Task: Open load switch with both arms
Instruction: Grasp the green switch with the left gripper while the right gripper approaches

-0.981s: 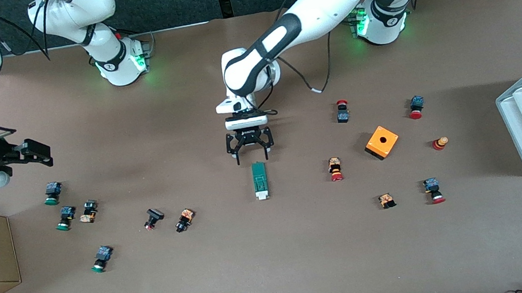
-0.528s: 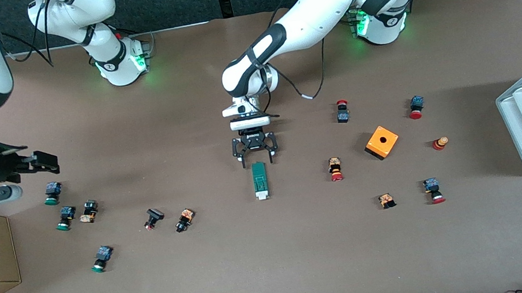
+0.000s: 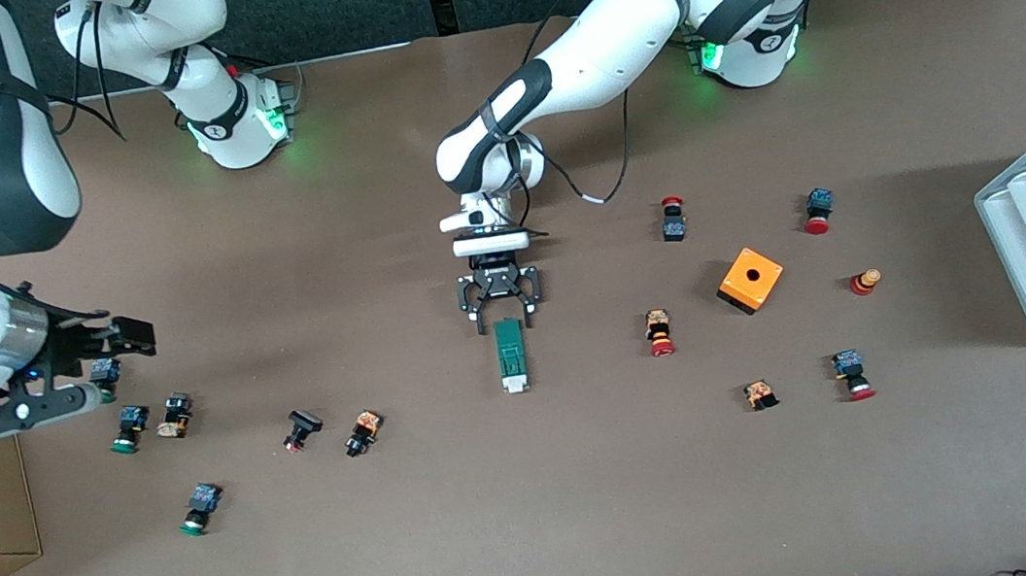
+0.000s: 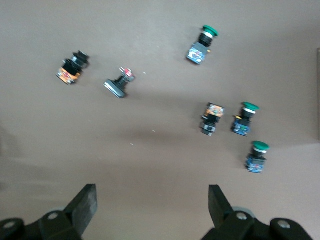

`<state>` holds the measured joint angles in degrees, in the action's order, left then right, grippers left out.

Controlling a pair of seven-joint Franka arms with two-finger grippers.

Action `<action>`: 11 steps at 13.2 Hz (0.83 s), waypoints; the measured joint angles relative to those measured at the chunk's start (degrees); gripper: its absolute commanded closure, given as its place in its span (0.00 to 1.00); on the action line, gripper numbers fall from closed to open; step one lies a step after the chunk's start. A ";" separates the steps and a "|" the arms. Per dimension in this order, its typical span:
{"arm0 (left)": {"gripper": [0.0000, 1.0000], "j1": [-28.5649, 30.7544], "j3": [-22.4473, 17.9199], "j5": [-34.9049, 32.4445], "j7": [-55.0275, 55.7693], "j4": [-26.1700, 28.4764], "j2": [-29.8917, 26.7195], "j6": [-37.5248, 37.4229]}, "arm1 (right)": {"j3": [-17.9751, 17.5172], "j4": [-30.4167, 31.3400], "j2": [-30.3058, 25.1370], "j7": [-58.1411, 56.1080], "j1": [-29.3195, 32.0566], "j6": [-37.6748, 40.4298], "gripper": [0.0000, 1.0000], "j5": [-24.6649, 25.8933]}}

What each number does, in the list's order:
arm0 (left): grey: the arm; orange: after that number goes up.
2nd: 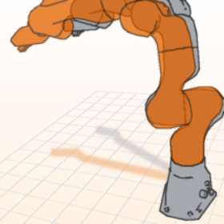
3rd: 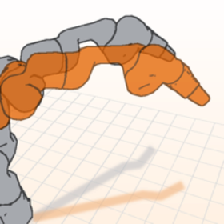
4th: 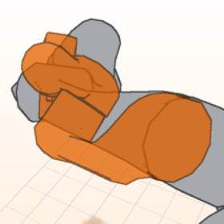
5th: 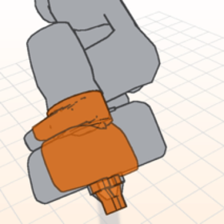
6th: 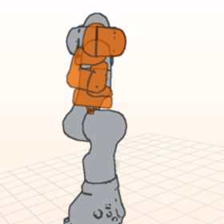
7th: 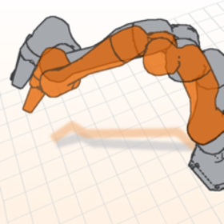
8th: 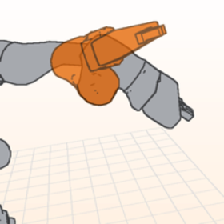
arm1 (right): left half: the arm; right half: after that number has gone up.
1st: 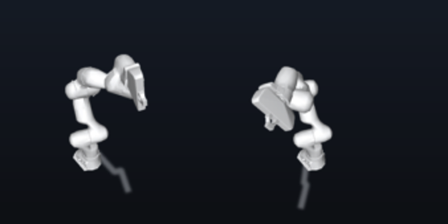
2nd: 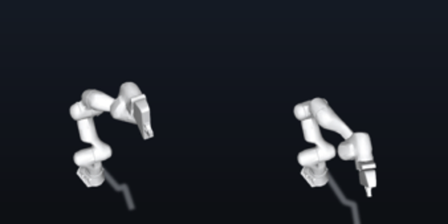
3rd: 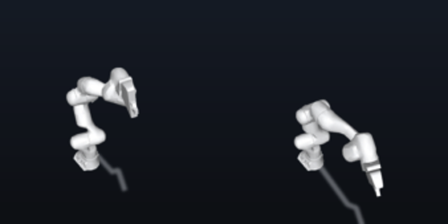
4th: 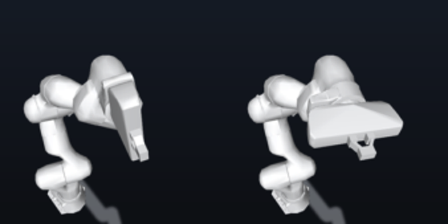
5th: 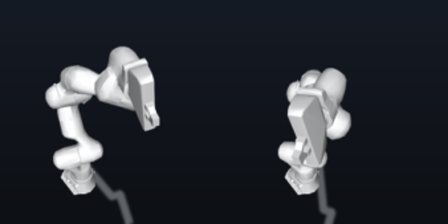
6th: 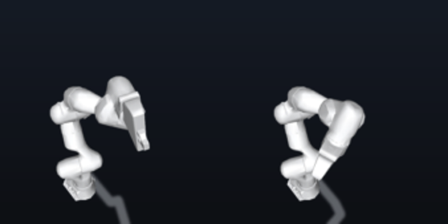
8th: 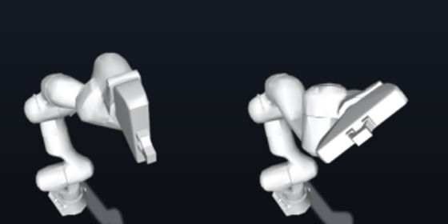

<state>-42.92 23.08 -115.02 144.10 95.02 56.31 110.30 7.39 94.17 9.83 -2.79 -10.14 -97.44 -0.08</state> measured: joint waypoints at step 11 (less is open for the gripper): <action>0.29 -0.50 -0.90 -1.33 -0.01 -0.12 0.73 -0.85 | 2.40 -15.22 21.71 49.89 -17.10 -2.97 0.00 -15.05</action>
<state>-43.42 22.18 -116.35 144.09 94.90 57.05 109.45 9.78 78.95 31.54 47.10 -27.24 -100.41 -15.13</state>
